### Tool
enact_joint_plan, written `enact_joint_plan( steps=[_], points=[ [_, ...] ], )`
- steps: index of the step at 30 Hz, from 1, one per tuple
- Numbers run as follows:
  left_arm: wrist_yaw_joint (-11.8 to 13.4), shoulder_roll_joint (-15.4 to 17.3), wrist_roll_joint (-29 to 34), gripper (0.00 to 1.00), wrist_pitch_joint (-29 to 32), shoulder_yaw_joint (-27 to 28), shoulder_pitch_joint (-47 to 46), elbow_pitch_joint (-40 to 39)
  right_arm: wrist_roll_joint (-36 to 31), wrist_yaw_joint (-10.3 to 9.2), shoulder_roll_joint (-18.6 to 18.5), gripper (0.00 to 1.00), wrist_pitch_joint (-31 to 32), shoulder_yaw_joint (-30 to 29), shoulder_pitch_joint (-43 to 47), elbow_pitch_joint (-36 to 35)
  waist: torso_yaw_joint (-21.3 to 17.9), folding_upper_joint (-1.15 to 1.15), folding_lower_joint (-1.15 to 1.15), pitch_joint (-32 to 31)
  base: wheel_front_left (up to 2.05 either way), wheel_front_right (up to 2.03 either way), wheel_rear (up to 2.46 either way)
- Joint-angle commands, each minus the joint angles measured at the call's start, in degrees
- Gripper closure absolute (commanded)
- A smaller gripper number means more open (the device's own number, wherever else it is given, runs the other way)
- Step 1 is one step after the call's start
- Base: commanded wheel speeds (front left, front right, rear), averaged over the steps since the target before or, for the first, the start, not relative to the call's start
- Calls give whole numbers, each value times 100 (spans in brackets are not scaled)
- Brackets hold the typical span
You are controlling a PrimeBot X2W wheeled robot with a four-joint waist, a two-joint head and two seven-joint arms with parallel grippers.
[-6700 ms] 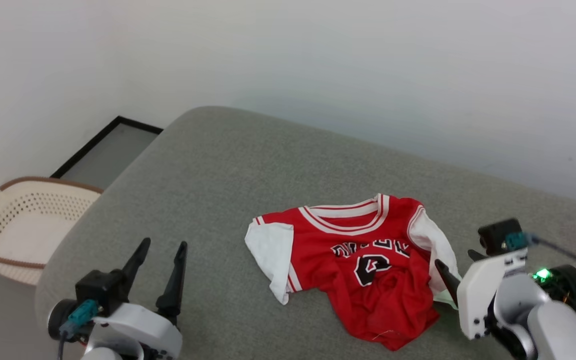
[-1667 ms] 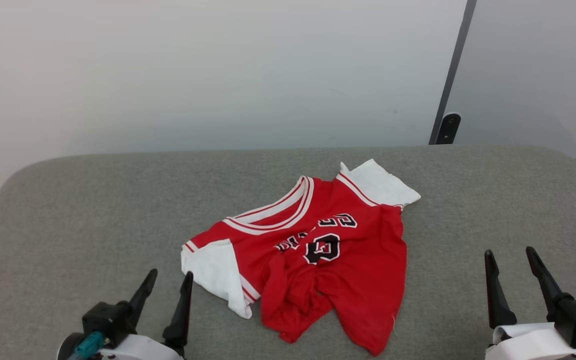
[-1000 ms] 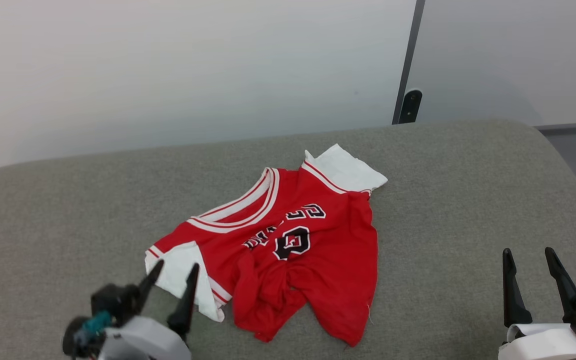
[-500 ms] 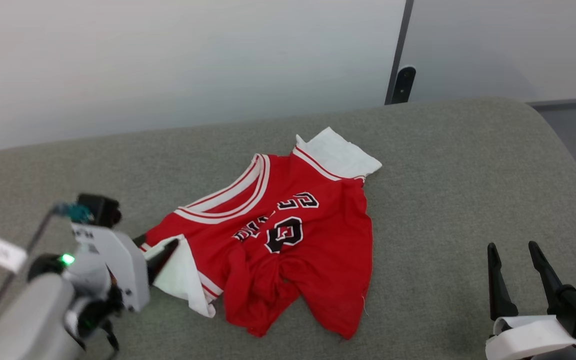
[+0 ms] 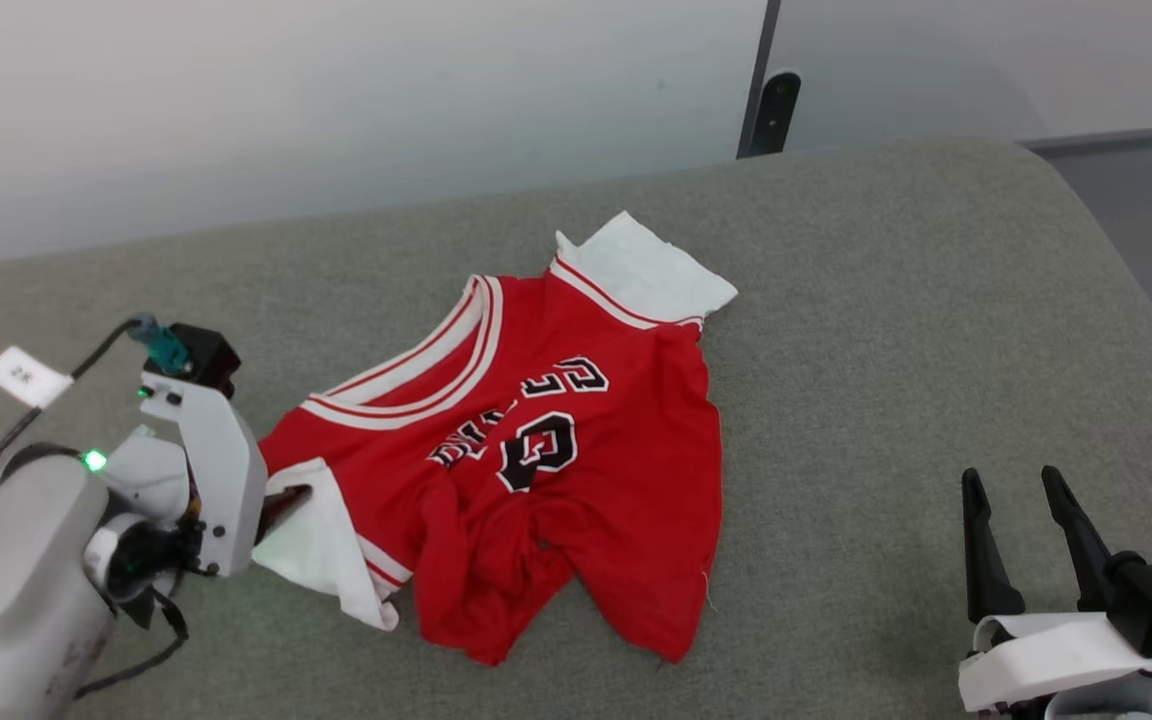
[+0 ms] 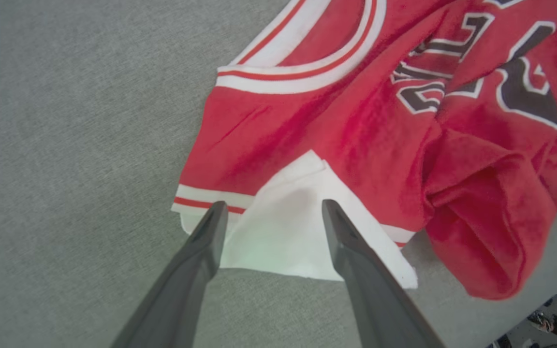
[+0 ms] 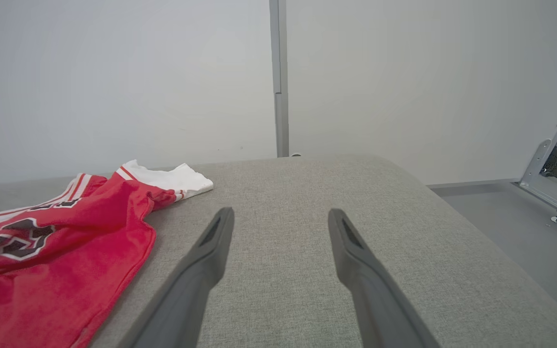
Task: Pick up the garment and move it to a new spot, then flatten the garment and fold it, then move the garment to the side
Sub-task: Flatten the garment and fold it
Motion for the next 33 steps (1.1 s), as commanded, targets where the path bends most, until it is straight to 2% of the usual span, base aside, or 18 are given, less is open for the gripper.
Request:
enact_joint_plan(
  steps=[1,8,15,18,20,24,25,26,28,29,30,33],
  points=[
    [-9,37,-31,0,50,-159,-176,72,80,0,11,0,-5,10,-105,20,-69,0,0,108,0,0,0],
    [-9,152,-188,0,66,-628,-580,346,195,0,9,0,-4,34,-214,52,-171,0,0,314,0,0,0],
    [-9,112,-412,0,117,-1000,-788,739,233,0,10,0,-4,40,-270,70,-224,0,0,433,0,0,0],
    [-10,56,-455,6,171,-1116,-842,831,254,0,10,0,-4,29,-274,86,-226,0,0,441,0,0,0],
    [-10,4,-544,21,238,-1203,-891,870,271,0,10,0,-4,15,-268,97,-218,0,0,433,0,0,0],
    [-10,-61,-658,24,302,-1365,-984,943,310,0,10,0,-4,18,-289,124,-199,0,0,425,0,0,0],
    [-10,-72,-684,27,334,-1413,-995,959,325,0,10,0,-4,21,-293,130,-197,0,0,424,0,0,0],
    [-10,-75,-699,43,341,-1456,-1005,970,322,-1,10,0,-5,25,-299,139,-195,0,0,423,0,0,0],
    [-10,-77,-770,62,354,-1515,-1038,1004,336,-1,10,0,-4,40,-314,156,-191,0,0,418,0,0,0],
    [-10,-84,-792,94,384,-1555,-1049,1007,342,0,10,0,-4,43,-318,163,-189,0,0,414,0,0,0],
    [-10,-81,-815,100,391,-1588,-1072,1009,345,0,10,0,-4,45,-320,171,-188,0,0,409,0,0,0],
    [-10,-57,-896,100,389,-1658,-1118,1020,375,0,10,0,-4,30,-307,199,-179,0,0,383,0,0,0]
  ],
)
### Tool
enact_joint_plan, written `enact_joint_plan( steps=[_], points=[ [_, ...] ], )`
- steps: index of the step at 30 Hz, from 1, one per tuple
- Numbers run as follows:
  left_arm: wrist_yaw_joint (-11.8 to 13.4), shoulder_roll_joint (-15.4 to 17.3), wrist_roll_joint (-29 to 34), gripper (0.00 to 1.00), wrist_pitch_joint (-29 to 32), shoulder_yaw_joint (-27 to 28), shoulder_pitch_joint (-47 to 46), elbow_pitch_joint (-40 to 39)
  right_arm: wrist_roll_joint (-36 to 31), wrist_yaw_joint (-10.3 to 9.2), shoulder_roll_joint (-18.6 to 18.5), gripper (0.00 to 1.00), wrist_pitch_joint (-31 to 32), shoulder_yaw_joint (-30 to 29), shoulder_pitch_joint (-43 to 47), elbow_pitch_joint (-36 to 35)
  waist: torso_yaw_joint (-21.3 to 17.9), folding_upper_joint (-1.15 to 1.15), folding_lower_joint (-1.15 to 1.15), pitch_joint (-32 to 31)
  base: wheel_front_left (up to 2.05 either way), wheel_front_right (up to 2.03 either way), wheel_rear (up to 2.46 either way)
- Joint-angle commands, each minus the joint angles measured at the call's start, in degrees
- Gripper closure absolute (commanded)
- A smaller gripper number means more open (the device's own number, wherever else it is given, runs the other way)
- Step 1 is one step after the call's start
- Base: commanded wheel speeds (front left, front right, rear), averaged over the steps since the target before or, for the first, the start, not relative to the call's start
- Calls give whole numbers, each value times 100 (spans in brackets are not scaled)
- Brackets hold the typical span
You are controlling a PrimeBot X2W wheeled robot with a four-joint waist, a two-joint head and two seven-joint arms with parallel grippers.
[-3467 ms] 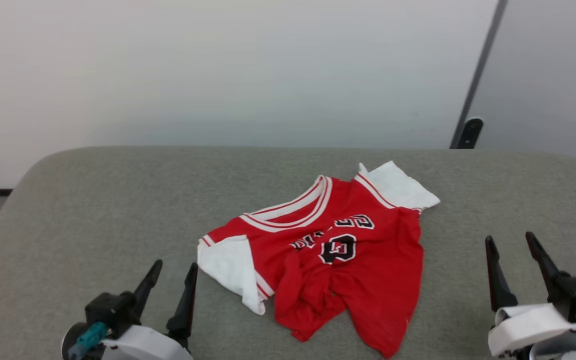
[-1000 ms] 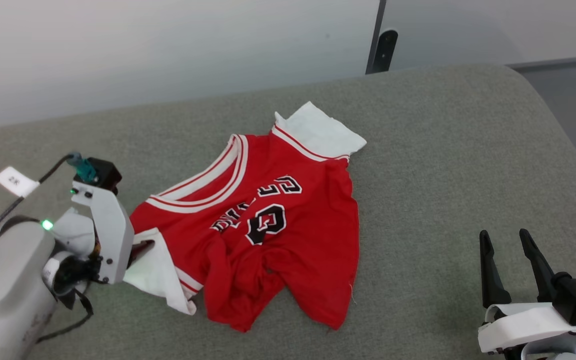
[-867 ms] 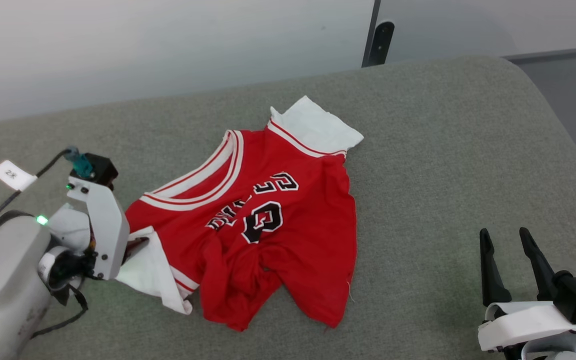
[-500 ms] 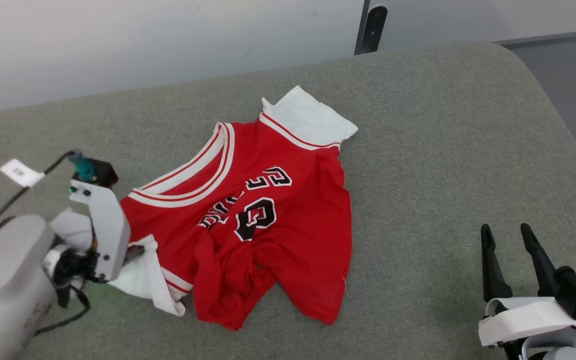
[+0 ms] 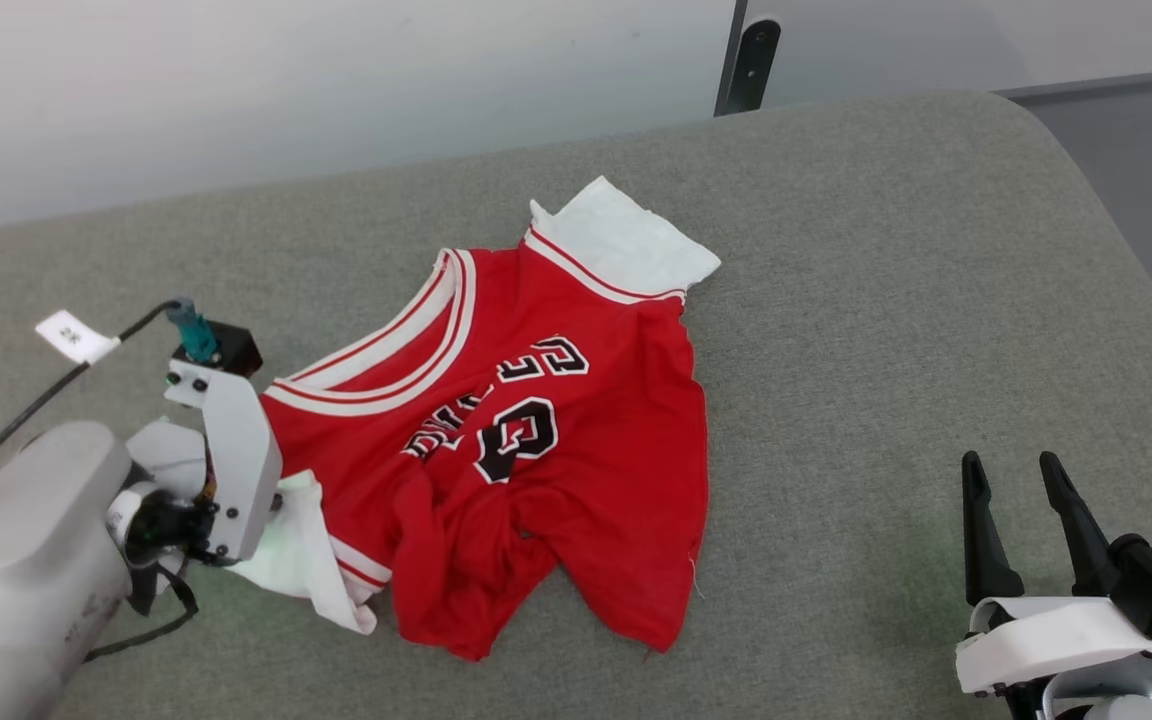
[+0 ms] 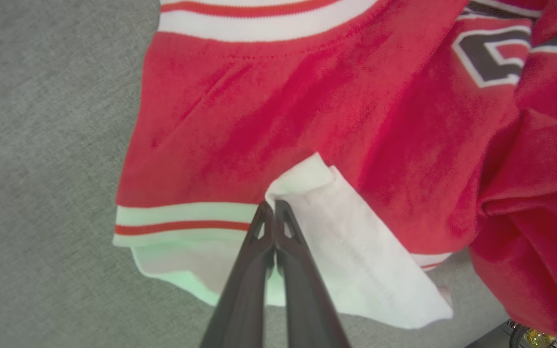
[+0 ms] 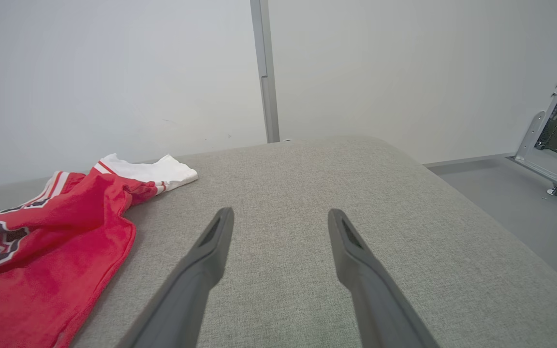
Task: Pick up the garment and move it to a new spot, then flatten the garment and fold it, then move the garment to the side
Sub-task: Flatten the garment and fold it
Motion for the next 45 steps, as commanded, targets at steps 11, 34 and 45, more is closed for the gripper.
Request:
enact_joint_plan(
  steps=[11,34,45],
  points=[
    [-10,248,-291,100,296,-294,-123,-162,49,0,10,0,-5,-53,105,133,187,0,0,-265,0,0,0],
    [322,710,-518,0,551,-481,668,-599,173,0,10,0,-4,-41,132,269,568,0,0,-443,0,0,0],
    [780,943,-722,0,925,-325,511,-805,212,0,10,0,-4,-11,274,324,583,0,0,-620,0,0,0]
  ],
)
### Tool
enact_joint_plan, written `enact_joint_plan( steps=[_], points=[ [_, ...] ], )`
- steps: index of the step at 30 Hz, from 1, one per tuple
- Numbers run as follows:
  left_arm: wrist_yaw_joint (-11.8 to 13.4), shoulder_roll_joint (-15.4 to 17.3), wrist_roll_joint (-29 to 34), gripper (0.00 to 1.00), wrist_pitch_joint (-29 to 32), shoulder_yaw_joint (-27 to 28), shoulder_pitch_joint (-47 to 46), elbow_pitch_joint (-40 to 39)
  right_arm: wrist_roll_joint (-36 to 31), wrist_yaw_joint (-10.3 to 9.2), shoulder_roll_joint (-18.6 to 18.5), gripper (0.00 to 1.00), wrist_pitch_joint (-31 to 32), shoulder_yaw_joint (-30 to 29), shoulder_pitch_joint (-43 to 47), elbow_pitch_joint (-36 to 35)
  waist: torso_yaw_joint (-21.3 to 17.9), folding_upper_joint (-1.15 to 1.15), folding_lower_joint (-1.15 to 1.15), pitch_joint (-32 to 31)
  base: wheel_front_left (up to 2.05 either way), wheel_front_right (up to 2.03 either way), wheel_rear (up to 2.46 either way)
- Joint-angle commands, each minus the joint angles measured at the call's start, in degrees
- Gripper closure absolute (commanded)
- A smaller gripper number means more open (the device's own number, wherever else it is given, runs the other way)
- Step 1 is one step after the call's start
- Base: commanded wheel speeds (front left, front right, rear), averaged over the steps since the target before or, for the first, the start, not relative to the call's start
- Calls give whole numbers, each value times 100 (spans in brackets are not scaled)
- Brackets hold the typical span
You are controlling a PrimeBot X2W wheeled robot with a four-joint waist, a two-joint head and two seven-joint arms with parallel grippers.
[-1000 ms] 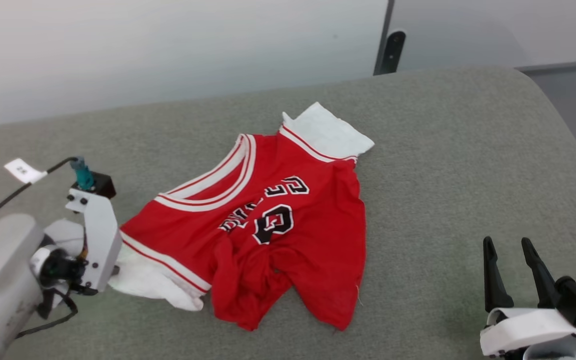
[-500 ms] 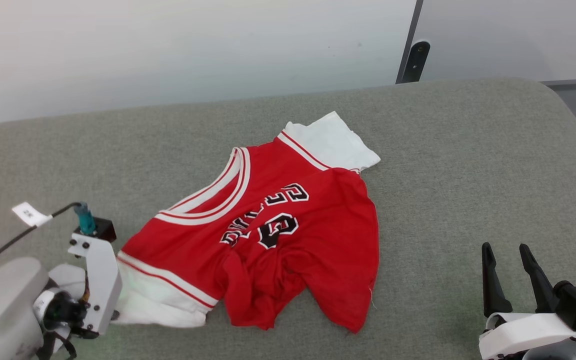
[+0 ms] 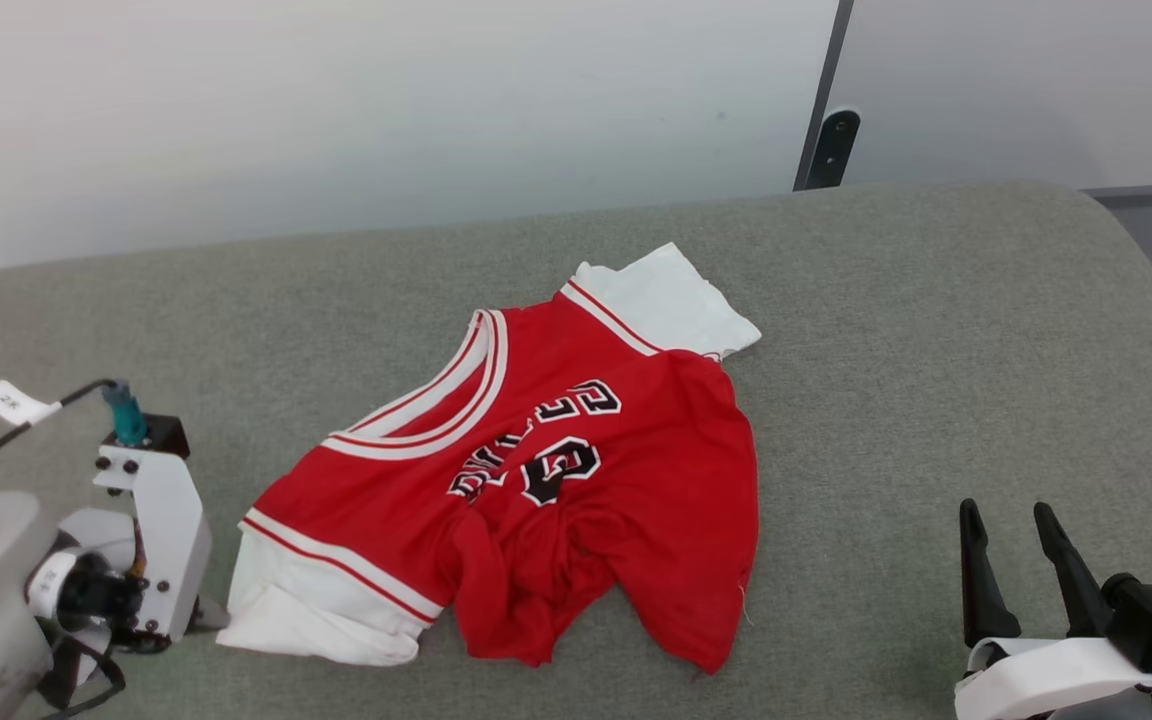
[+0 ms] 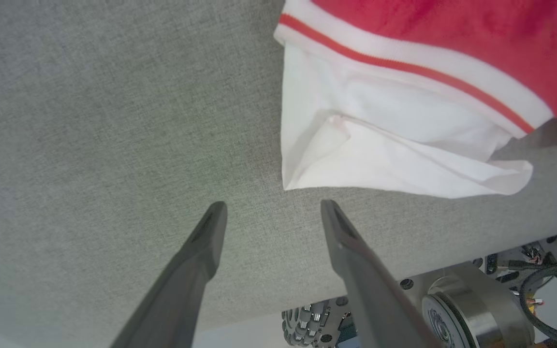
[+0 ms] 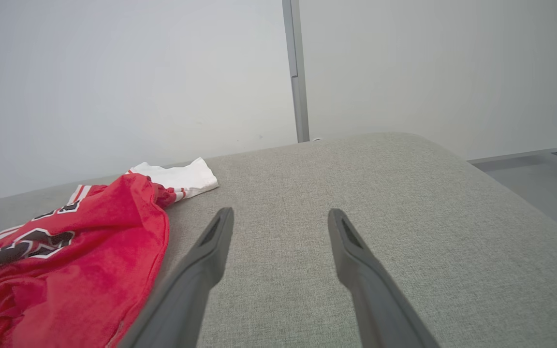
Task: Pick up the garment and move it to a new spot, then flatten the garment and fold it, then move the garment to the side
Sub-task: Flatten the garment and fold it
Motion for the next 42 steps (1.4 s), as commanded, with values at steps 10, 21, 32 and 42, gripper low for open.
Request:
enact_joint_plan(
  steps=[10,21,32,42],
  points=[
    [297,-5,-269,0,1,120,255,-99,-14,0,10,0,-5,-16,82,-4,-192,0,0,26,0,0,0],
    [236,73,-96,0,-265,33,412,105,42,0,11,0,-6,27,24,-60,-490,0,0,207,0,0,0],
    [-5,-108,53,0,-649,-15,402,536,1,0,11,0,-5,-54,-69,-146,-480,0,0,283,0,0,0],
    [-161,-573,-20,100,-783,7,311,892,197,0,11,0,419,83,-328,-327,-206,0,0,258,0,0,0]
  ],
)
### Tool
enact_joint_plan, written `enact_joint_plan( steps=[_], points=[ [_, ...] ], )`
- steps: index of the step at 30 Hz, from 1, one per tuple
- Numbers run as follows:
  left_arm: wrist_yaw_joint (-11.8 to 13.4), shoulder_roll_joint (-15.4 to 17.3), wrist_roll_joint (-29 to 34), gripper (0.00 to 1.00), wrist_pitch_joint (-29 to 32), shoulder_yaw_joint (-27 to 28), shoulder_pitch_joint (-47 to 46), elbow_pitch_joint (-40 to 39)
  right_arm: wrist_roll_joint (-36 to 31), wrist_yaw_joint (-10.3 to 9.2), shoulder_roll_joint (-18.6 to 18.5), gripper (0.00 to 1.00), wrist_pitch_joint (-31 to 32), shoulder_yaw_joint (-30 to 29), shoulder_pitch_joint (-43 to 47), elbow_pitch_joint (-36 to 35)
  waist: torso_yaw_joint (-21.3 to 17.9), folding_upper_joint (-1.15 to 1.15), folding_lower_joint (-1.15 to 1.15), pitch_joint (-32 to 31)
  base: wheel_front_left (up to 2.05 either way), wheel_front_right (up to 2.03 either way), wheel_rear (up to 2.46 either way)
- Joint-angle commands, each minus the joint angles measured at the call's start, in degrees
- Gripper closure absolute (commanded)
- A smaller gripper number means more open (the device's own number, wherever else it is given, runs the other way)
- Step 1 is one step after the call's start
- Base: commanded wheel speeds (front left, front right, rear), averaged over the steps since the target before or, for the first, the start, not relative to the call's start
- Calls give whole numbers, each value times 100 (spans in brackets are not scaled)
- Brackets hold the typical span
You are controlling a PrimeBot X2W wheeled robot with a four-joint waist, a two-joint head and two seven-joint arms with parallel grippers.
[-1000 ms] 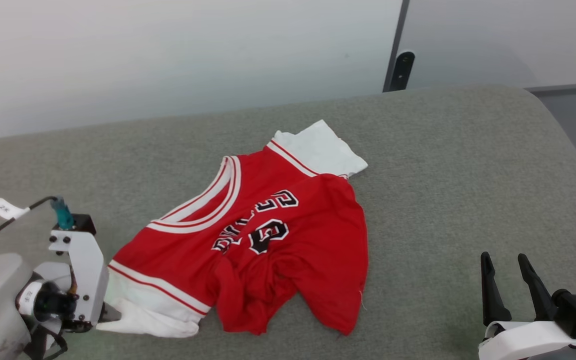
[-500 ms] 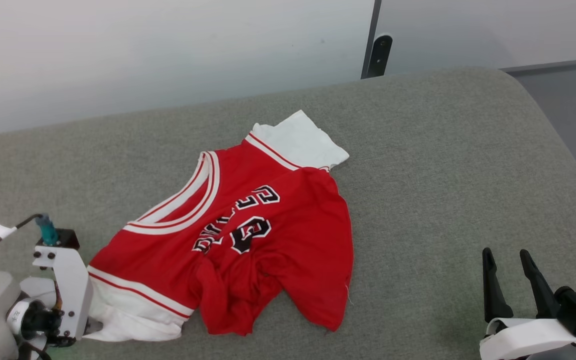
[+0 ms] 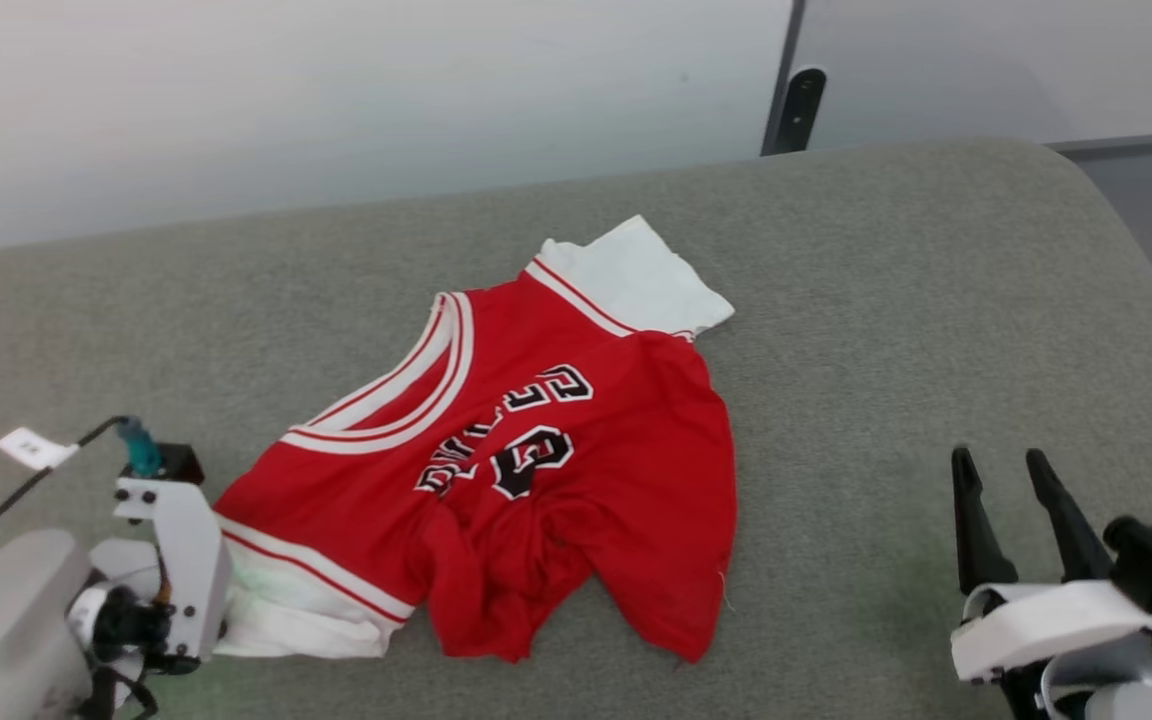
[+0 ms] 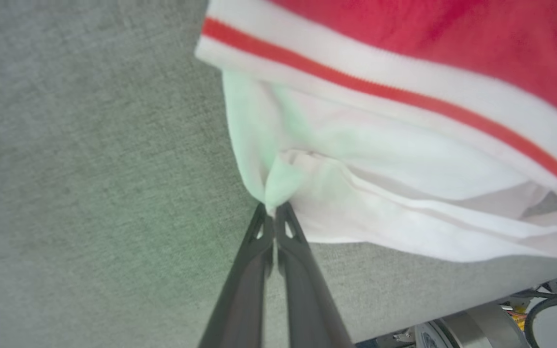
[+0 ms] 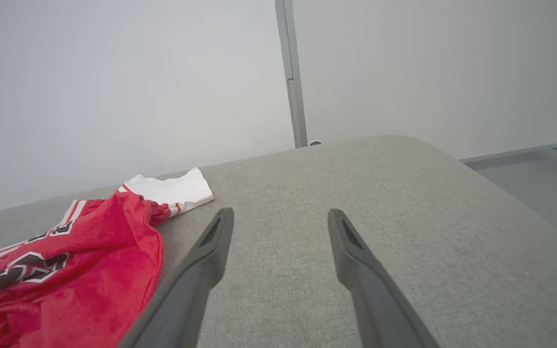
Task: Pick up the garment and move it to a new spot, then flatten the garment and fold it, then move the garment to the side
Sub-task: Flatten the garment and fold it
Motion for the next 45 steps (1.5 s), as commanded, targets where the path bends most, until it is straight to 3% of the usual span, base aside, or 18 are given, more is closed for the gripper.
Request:
enact_joint_plan(
  steps=[1,6,11,21,34,38,45],
  points=[
    [-25,-92,87,100,-52,-60,-17,37,-17,0,-20,0,96,11,-89,-93,122,0,0,-30,0,0,0],
    [-58,-315,273,100,-185,-125,-258,108,210,0,-368,0,779,222,-402,-374,445,0,0,-89,0,0,0],
    [-143,-630,455,100,-311,-203,-509,142,526,0,-1184,0,1706,746,-1019,-351,869,0,0,-69,0,0,0],
    [-469,-1351,725,100,-666,-323,-1185,244,1580,-2,-2340,0,3145,1418,-2760,832,1716,0,0,375,0,0,0],
    [-611,-2141,746,100,-1150,-525,-1933,331,2543,-1,-3130,0,4645,2463,-4712,2262,2715,0,0,1368,0,0,0],
    [-614,-2289,631,100,-1330,-680,-2067,228,2386,-1,-3250,0,4845,2704,-5277,2727,2956,0,0,1599,0,0,0],
    [-611,-2437,378,100,-1599,-961,-2216,130,2268,-1,-3108,0,5182,2813,-6043,3597,3272,0,0,1901,0,0,0]
  ],
)
